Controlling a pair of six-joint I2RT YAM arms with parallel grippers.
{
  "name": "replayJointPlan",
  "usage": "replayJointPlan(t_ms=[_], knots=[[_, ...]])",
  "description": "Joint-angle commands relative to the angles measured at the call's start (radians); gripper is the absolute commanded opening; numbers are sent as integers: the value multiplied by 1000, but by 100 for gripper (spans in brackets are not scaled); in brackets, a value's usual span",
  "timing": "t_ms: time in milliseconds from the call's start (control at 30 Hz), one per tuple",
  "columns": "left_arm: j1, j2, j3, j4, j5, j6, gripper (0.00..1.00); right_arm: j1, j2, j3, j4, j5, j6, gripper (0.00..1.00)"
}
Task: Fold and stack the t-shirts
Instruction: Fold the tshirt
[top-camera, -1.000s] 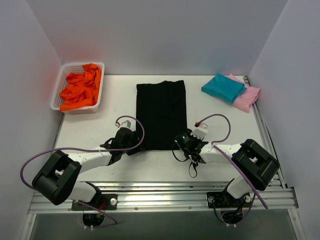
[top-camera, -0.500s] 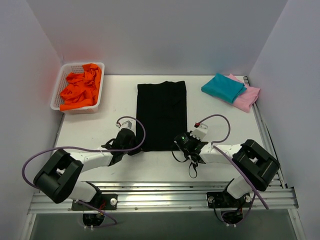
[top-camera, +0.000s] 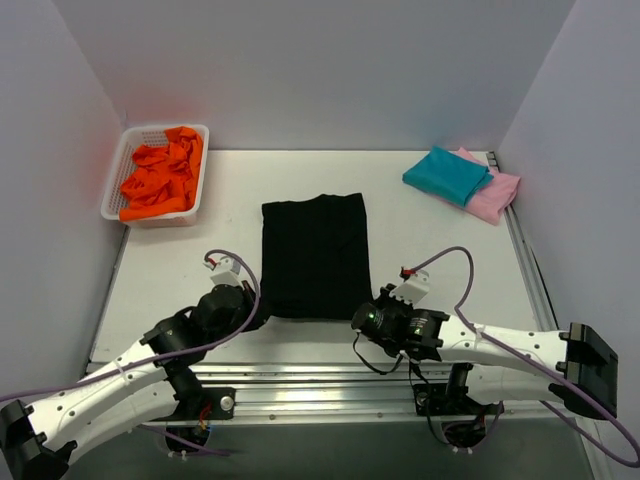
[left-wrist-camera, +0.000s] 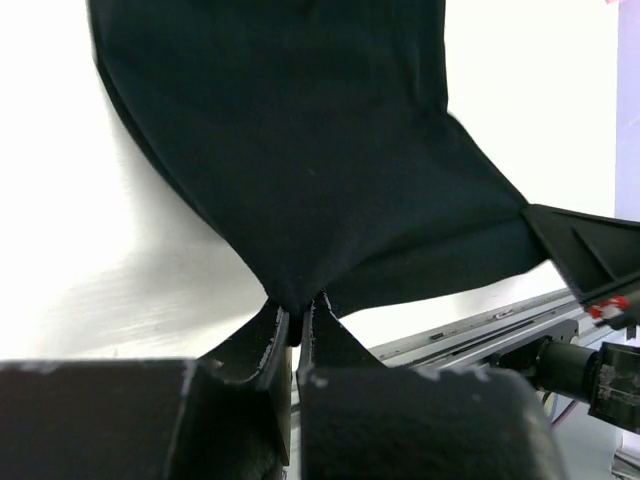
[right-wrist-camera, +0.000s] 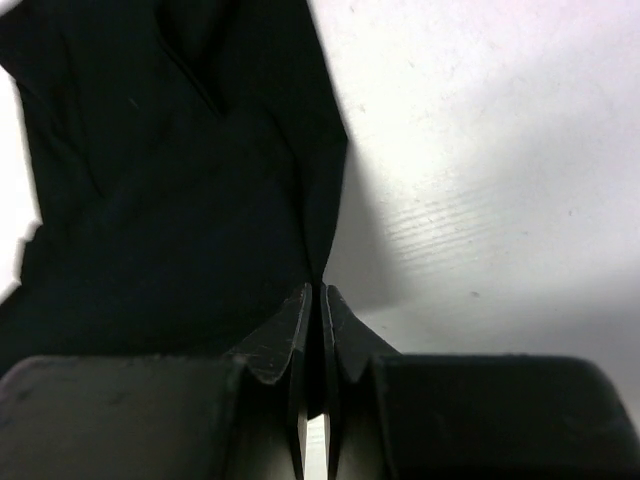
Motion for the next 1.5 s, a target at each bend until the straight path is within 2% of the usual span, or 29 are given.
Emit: replayJointPlan(t_ms=[0, 133, 267, 467, 767, 933, 1033, 1100, 1133, 1167, 1200, 1233, 1267, 1300, 1333, 1367, 1400, 1467], knots=[[2, -18, 144, -184, -112, 28, 2, 5, -46, 103, -212, 155, 66, 0], [28, 51, 267, -180, -162, 99, 2, -21, -17, 226, -234, 223, -41, 0], [105, 162, 350, -119, -103, 156, 2, -92, 37, 327, -173, 232, -182, 0], [244, 270, 405, -16, 38, 193, 2, -236, 103, 372, -18, 150, -373, 0], [367, 454, 476, 82, 140, 202, 2, -368, 204, 411, 127, 39, -477, 0], [456, 551, 496, 154, 186, 193, 2, -461, 386, 503, 225, -36, -552, 0], [557, 669, 545, 217, 270, 185, 2, -535, 563, 643, 249, -97, -583, 0], [617, 802, 604, 233, 281, 206, 2, -590, 719, 804, 231, -143, -597, 0], [632, 859, 688, 242, 313, 216, 16, -607, 776, 871, 216, -150, -609, 0], [651, 987, 738, 259, 315, 225, 40, -627, 889, 942, 207, -156, -620, 0], [687, 1058, 797, 268, 331, 239, 86, -664, 945, 1108, 141, -148, -620, 7], [710, 1141, 947, 273, 430, 243, 94, -679, 1006, 1205, 86, -148, -609, 40], [729, 1298, 1038, 221, 469, 240, 94, -692, 1110, 1302, -15, -151, -608, 67], [740, 1359, 1128, 187, 492, 248, 94, -699, 1152, 1484, -71, -140, -606, 95], [746, 1408, 1202, 161, 503, 255, 94, -699, 1186, 1557, -130, -81, -595, 100], [746, 1451, 1298, 133, 511, 266, 94, -698, 1212, 1605, -172, -61, -580, 100], [746, 1453, 1322, 133, 525, 292, 94, -696, 1201, 1619, -189, -53, -579, 100], [748, 1405, 1327, 142, 526, 309, 94, -693, 1105, 1503, -89, -76, -588, 100]])
